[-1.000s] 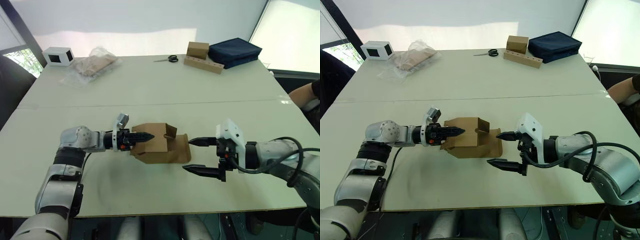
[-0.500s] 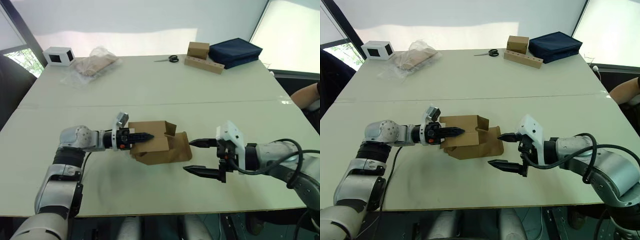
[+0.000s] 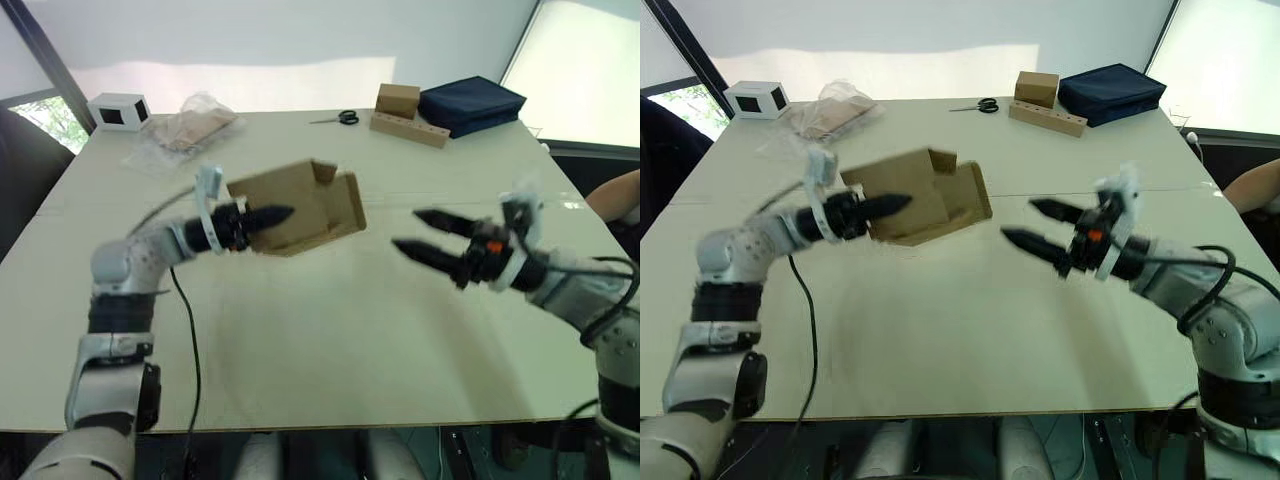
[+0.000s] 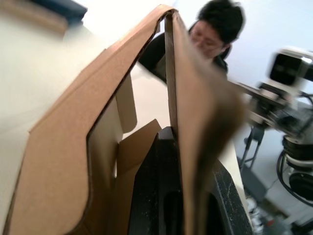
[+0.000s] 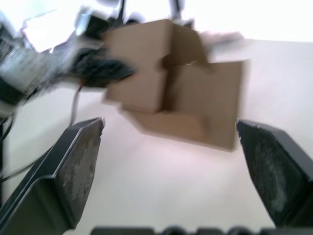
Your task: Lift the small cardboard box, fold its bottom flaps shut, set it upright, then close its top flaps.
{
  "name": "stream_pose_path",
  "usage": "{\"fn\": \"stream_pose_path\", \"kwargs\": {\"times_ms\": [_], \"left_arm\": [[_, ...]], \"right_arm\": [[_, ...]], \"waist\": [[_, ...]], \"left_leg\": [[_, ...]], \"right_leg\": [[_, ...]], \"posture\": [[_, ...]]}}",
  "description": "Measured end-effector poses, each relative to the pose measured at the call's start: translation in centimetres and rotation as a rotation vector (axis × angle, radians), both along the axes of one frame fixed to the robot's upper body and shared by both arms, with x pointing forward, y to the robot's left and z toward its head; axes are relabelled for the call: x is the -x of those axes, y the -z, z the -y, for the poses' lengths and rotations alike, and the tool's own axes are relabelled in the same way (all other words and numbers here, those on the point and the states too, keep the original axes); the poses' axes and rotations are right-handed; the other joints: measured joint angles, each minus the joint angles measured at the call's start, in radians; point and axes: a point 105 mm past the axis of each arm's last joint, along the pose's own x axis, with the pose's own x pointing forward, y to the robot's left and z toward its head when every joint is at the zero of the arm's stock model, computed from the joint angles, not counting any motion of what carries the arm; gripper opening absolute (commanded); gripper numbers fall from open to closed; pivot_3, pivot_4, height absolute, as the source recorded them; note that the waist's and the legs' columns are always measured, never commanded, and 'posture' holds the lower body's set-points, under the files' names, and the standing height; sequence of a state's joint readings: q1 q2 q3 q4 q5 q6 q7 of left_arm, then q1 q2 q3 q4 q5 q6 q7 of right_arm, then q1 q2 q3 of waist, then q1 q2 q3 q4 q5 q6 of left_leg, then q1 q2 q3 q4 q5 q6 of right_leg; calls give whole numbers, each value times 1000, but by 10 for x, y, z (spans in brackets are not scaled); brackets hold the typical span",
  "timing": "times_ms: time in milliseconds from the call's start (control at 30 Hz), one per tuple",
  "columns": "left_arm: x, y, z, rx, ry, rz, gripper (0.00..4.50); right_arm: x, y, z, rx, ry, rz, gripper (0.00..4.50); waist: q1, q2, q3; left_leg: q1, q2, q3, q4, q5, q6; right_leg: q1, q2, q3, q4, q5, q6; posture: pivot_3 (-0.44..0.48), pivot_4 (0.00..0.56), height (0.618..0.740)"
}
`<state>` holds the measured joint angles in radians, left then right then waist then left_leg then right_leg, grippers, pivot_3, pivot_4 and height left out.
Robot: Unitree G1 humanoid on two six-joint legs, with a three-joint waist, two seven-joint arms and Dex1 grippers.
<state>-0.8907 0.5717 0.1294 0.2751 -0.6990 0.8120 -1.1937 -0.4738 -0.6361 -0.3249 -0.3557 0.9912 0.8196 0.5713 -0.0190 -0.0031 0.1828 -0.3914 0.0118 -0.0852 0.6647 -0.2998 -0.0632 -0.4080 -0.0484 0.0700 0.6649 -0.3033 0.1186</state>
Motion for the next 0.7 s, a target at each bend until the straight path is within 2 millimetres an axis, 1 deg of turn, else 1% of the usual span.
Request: {"fn": "stream_pose_path", "kwargs": {"times_ms": [33, 100, 167, 200, 267, 300, 333, 367, 433, 467, 533, 600, 633, 700], "left_arm": [[5, -16, 1, -18, 35, 70, 46], [14, -34, 2, -78, 102, 168, 46], [22, -41, 4, -140, 184, 223, 46], [26, -44, 4, -174, 236, 248, 46], [29, -48, 3, -229, 281, 283, 0], [30, -52, 3, -259, 297, 308, 0], [30, -57, 3, -282, 304, 334, 0], [30, -60, 4, -296, 308, 353, 0], [26, -63, 7, -300, 314, 381, 0], [24, -64, 10, -291, 315, 387, 0], [21, -60, 14, -284, 321, 389, 0], [19, -57, 20, -271, 339, 383, 0], [20, -56, 23, -266, 350, 384, 0], [21, -54, 28, -257, 370, 386, 0]], "right_arm": [[-3, -10, 0, -35, 9, 23, 4500], [-7, -23, -4, -85, 7, 52, 4500], [-8, -36, -10, -127, -11, 76, 4500], [-7, -46, -13, -147, -30, 96, 4500], [-3, -63, -18, -169, -64, 138, 3977], [1, -73, -20, -180, -87, 168, 3846], [5, -80, -19, -184, -101, 190, 3298], [7, -83, -18, -185, -107, 201, 3044], [11, -81, -14, -136, -111, 202, 2348], [13, -79, -13, -104, -113, 202, 1825], [18, -76, -13, -64, -122, 207, 1132], [21, -75, -18, -45, -136, 217, 242], [21, -75, -19, -41, -138, 219, 40], [20, -73, -22, -30, -139, 220, 40]], "waist": [[-2, 0, 0], [-3, 1, 0], [-6, 1, 0], [-8, 1, 0], [-13, 2, 1], [-14, 2, 1], [-14, 2, 1], [-15, 2, 1], [-14, 2, 1], [-14, 2, 1], [-20, 2, 1], [-26, 2, 1], [-29, 2, 1], [-33, 2, 1]], "left_leg": [[0, 0, 0, 0, 1, -1], [0, 0, 0, -1, 1, -1], [0, 0, 1, -1, 1, -1], [0, 0, 1, -1, 1, -1], [0, 0, 0, -1, 0, 0], [0, 0, 0, -1, 0, 0], [-1, 0, 0, -1, -1, 1], [-1, 0, 0, -1, -1, 1], [-1, 0, 0, -1, -2, 3], [-1, 0, 0, 0, -2, 3], [-1, 0, 0, 0, -2, 4], [-1, 1, 0, 0, -2, 4], [-1, 1, 0, 0, -2, 4], [-1, 1, 0, -1, -2, 4]], "right_leg": [[0, 0, 0, 0, 0, 0], [-1, 0, 0, 0, 0, 0], [-1, 0, 0, 0, 0, 0], [-1, 1, 0, 0, 0, 0], [-1, 1, 0, 0, 0, 0], [-1, 1, 0, 0, 0, 0], [-1, 1, 0, 0, 0, 0], [0, 0, 0, 0, 0, 0], [0, 0, 0, -1, 0, 0], [0, 0, 0, 0, 0, 0], [-1, 0, 0, 0, 0, 0], [-1, 1, 0, 0, 0, 0], [-1, 2, 0, 0, 0, 0], [-2, 2, 1, 0, 0, 0]], "posture": [[0, 150, 740], [0, 150, 740], [0, 150, 740], [0, 150, 740], [0, 150, 740], [0, 150, 740], [0, 150, 740], [0, 150, 740], [0, 150, 740], [0, 150, 740], [0, 150, 740], [0, 150, 740], [0, 150, 740], [0, 150, 740]]}}
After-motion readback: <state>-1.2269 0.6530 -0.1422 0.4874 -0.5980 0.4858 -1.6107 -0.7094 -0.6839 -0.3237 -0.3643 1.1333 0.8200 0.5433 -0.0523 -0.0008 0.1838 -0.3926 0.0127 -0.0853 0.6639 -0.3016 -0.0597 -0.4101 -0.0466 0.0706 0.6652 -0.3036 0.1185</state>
